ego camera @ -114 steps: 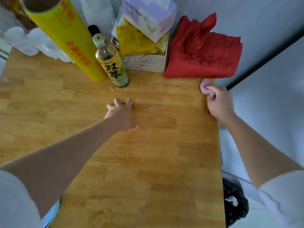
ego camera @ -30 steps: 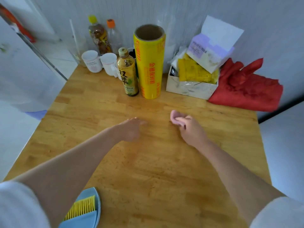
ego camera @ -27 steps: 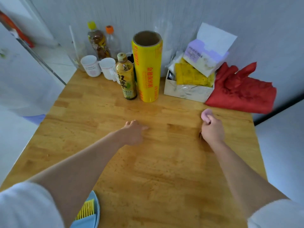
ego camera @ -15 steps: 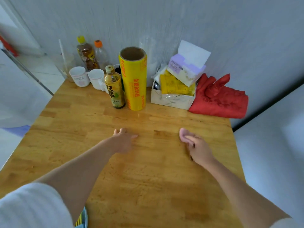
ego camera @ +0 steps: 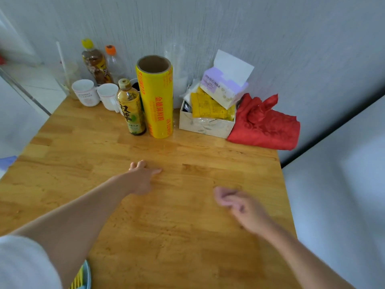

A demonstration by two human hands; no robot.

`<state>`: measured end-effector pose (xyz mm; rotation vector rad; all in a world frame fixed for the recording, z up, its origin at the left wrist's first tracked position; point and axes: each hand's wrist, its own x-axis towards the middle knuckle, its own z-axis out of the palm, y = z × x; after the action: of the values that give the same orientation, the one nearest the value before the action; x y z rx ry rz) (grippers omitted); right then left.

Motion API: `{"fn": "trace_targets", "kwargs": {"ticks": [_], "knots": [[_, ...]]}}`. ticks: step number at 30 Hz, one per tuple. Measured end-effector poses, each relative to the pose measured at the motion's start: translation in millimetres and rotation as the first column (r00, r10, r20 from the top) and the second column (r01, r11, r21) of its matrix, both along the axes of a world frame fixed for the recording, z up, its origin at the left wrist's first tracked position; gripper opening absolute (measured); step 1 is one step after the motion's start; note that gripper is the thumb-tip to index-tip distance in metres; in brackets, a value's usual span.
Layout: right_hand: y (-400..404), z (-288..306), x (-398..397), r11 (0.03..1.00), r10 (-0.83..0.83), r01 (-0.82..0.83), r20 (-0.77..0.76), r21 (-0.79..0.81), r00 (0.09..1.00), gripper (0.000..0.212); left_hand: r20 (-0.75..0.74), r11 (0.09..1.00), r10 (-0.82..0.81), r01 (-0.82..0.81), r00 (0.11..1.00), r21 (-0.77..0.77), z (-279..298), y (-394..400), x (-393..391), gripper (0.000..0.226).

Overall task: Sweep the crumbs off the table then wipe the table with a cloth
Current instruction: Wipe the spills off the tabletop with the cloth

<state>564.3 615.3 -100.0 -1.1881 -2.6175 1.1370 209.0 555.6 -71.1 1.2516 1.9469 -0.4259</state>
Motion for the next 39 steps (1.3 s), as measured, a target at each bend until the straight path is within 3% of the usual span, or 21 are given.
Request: {"fn": "trace_targets", "kwargs": {"ticks": [1, 2, 3, 4, 6, 9, 11, 13, 16, 19, 22, 24, 25, 27, 29, 30, 31, 34, 36, 38, 39], "knots": [[21, 5, 29, 0.950, -0.304, 0.298, 0.049, 0.096, 0.951, 0.048, -0.003, 1.000, -0.004, 0.004, 1.000, 0.005, 0, 0, 0, 0.078], [38, 8, 54, 0.804, -0.588, 0.573, 0.069, 0.157, 0.806, 0.048, -0.008, 1.000, -0.008, 0.008, 1.000, 0.008, 0, 0, 0, 0.077], [48, 8, 71, 0.650, -0.759, 0.742, 0.096, 0.164, 0.644, 0.047, -0.015, 1.000, -0.011, 0.011, 1.000, 0.000, 1, 0, 2, 0.075], [48, 4, 75, 0.568, -0.823, 0.804, 0.118, 0.177, 0.555, 0.046, -0.026, 1.000, -0.009, 0.009, 1.000, -0.017, 3, 0, 5, 0.076], [42, -7, 52, 0.679, -0.729, 0.699, 0.095, 0.226, 0.678, 0.041, -0.075, 0.999, -0.022, 0.018, 0.997, -0.047, 7, 4, 14, 0.078], [22, -15, 6, 0.931, -0.344, 0.320, 0.124, 0.177, 0.931, 0.037, -0.141, 0.999, -0.054, 0.053, 0.989, -0.014, 16, 17, 31, 0.083], [21, -18, -8, 0.985, -0.127, 0.102, 0.183, 0.140, 0.975, 0.038, -0.134, 0.997, -0.051, 0.058, 0.990, 0.047, 17, 23, 44, 0.090], [34, -17, -16, 0.991, -0.098, 0.084, 0.137, 0.100, 0.986, 0.041, -0.110, 0.994, -0.037, 0.048, 0.993, 0.097, 9, 26, 54, 0.096], [78, -15, -56, 0.962, -0.216, 0.208, 0.027, 0.178, 0.976, 0.040, -0.085, 0.993, 0.001, 0.009, 0.996, 0.116, -6, 32, 56, 0.099], [99, -17, -126, 0.939, -0.295, 0.281, 0.043, 0.198, 0.955, 0.033, -0.095, 0.993, 0.021, -0.010, 0.995, 0.114, -13, 36, 54, 0.102], [84, -22, -156, 0.993, -0.049, 0.044, 0.038, 0.113, 0.998, 0.036, -0.155, 0.993, -0.031, 0.049, 0.987, 0.111, -13, 39, 52, 0.104], [79, -22, -120, 0.998, 0.040, -0.040, -0.007, 0.055, 0.999, 0.039, -0.153, 0.993, -0.026, 0.044, 0.988, 0.111, -11, 39, 51, 0.104], [83, -22, -89, 0.996, -0.026, 0.028, -0.026, 0.090, 0.999, 0.038, -0.140, 0.995, -0.009, 0.024, 0.990, 0.100, -9, 39, 51, 0.104], [103, -20, -16, 0.914, -0.356, 0.348, -0.004, 0.209, 0.935, 0.031, -0.115, 0.996, 0.025, -0.014, 0.993, 0.089, -7, 39, 51, 0.103], [120, -9, 42, 0.725, -0.677, 0.649, 0.064, 0.232, 0.733, 0.026, -0.093, 0.995, 0.044, -0.035, 0.995, 0.098, -5, 38, 53, 0.102], [124, -4, 53, 0.668, -0.740, 0.708, 0.104, 0.231, 0.664, 0.027, -0.086, 0.994, 0.053, -0.045, 0.995, 0.099, -5, 38, 52, 0.102], [125, -3, 50, 0.669, -0.740, 0.700, 0.135, 0.250, 0.659, 0.028, -0.084, 0.995, 0.053, -0.045, 0.995, 0.093, -4, 37, 52, 0.102], [99, -11, -5, 0.814, -0.554, 0.505, 0.122, 0.286, 0.824, 0.034, -0.097, 0.996, 0.042, -0.034, 0.994, 0.082, -2, 37, 56, 0.102], [67, -15, -52, 0.932, -0.333, 0.311, 0.096, 0.188, 0.938, 0.039, -0.115, 0.997, 0.040, -0.031, 0.993, 0.076, -2, 38, 58, 0.102], [37, -11, -81, 0.988, -0.087, 0.087, 0.005, -0.126, 0.996, 0.035, -0.127, 0.996, 0.039, -0.029, 0.991, 0.079, 1, 39, 60, 0.103], [29, -5, -82, 0.944, -0.097, 0.066, -0.080, -0.322, 0.992, 0.033, -0.132, 0.996, 0.035, -0.024, 0.991, 0.080, 1, 39, 60, 0.103]]}}
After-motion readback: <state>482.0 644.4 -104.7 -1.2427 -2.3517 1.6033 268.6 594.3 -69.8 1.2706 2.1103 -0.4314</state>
